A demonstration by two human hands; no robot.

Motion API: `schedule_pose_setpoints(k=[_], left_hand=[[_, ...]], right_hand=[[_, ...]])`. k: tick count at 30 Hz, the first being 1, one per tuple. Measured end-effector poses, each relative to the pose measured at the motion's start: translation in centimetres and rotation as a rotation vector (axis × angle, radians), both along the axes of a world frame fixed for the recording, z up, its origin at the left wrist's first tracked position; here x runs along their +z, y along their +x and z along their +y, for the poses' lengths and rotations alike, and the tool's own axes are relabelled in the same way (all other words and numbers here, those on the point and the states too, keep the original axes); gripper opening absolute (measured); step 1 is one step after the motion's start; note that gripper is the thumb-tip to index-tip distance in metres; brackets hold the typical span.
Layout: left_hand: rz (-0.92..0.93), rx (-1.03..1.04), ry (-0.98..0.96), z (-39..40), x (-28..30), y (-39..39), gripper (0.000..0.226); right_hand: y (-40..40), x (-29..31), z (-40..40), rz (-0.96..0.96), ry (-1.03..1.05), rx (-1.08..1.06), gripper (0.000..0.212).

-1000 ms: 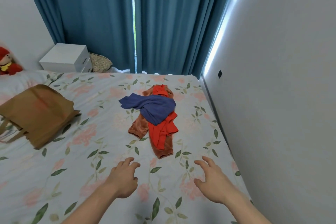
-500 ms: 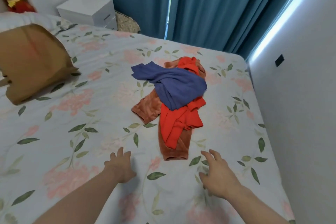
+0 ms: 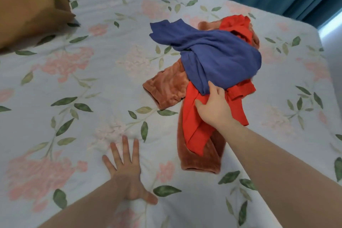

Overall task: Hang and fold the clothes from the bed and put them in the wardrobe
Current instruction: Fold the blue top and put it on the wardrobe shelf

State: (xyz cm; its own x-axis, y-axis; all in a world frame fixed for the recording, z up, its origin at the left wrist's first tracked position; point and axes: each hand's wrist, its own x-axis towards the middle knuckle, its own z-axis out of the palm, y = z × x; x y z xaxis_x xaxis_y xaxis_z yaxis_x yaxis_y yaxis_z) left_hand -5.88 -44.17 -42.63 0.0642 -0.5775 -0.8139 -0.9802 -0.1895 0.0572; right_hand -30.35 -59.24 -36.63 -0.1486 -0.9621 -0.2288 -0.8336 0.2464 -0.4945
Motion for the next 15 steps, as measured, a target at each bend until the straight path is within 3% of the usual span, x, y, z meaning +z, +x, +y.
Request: schedule_pose_setpoints(k=[5, 9, 12, 15], left_hand=[[0.005, 0.003, 0.006, -0.2, -0.5, 0.0, 0.184], [0.007, 0.003, -0.021, -0.3, -0.9, 0.3, 0.184], [0.026, 0.004, -0.033, 0.0, -0.9, 0.6, 0.183], [0.042, -0.012, -0.077, 0.1, -0.9, 0.7, 0.183]], right_hand=[[1.0, -3.2, -4.2, 0.149, 0.119, -0.097, 0.078], [0.7, -4.3, -4.9, 0.113, -0.053, -0.220, 0.022], [0.5, -3.3, -3.6, 0.044, -0.180, -0.190, 0.013], [1.1, -0.6, -0.3, -0.121, -0.438, -0.099, 0.008]])
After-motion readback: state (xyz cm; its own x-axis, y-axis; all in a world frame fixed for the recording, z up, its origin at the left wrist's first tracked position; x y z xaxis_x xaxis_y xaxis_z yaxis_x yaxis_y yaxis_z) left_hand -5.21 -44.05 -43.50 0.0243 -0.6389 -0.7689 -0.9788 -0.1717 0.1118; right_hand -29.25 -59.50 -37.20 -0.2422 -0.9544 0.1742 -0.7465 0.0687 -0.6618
